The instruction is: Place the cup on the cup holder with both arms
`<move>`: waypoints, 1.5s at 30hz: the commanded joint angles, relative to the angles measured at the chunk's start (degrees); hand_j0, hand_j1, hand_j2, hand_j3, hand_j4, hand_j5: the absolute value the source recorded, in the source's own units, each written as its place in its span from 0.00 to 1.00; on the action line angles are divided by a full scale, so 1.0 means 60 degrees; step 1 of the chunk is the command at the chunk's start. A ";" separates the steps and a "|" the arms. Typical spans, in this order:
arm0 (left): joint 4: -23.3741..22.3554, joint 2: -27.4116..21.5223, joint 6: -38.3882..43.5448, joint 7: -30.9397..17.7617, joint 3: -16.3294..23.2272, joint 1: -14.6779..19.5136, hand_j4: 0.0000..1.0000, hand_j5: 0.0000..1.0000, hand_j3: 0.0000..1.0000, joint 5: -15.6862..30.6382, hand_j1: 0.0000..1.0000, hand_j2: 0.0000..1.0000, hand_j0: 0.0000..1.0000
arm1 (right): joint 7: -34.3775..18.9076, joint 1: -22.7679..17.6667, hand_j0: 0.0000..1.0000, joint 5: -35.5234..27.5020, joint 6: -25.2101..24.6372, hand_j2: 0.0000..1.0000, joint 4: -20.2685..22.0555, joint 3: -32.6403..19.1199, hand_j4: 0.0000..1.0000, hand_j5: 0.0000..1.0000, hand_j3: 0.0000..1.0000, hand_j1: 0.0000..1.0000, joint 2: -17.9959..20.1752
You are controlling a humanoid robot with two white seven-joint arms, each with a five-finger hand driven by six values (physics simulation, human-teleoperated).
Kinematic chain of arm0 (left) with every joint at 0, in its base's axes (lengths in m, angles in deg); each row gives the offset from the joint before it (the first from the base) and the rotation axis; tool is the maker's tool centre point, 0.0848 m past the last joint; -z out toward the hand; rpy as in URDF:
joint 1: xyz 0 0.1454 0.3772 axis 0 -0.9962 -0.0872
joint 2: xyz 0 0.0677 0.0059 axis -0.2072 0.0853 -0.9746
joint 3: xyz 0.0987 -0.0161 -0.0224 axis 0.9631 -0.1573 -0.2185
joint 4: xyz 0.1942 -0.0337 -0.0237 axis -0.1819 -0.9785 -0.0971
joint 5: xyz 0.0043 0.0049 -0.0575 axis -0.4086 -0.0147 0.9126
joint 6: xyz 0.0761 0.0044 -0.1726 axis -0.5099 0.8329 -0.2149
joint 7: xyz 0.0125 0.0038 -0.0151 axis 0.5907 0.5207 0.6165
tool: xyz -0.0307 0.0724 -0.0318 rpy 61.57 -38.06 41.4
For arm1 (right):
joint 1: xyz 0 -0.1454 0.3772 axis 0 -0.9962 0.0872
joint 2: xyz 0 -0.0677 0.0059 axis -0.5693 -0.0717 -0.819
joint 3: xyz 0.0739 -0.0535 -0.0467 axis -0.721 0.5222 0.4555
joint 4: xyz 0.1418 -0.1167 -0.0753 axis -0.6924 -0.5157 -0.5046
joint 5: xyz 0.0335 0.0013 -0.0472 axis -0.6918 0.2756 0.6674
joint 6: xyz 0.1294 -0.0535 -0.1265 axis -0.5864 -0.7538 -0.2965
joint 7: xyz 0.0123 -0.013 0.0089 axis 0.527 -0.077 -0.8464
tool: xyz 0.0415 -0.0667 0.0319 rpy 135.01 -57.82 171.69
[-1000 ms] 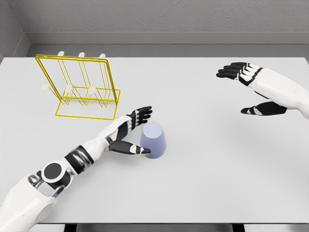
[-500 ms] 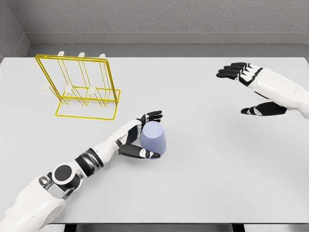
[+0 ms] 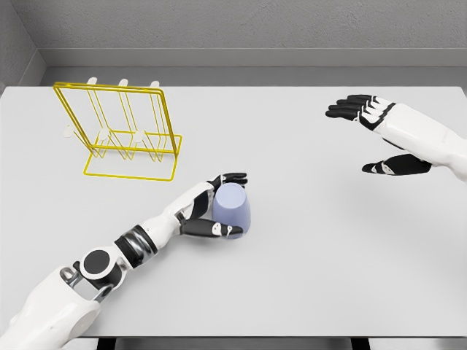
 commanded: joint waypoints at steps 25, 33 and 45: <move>0.1342 -0.0168 -0.0063 -0.0037 -0.1002 -0.0220 0.66 0.66 0.66 0.0195 0.66 0.66 0.66 | 0.0005 0.0000 1.00 -0.0070 -0.0029 1.00 0.0014 -0.0015 1.00 1.00 1.00 1.00 -0.0024; 0.1810 -0.0856 -0.0136 -0.0022 -0.1383 -0.0220 0.67 0.67 0.67 0.0518 0.67 0.67 0.67 | 0.0005 -0.0015 1.00 -0.0070 -0.0029 1.00 0.0014 -0.0001 1.00 1.00 1.00 1.00 -0.0024; 0.1811 -0.1647 -0.0503 -0.0022 -0.1911 -0.0073 0.69 0.69 0.69 0.1133 0.69 0.69 0.69 | 0.0005 -0.0015 1.00 -0.0070 -0.0029 1.00 0.0014 -0.0001 1.00 1.00 1.00 1.00 -0.0024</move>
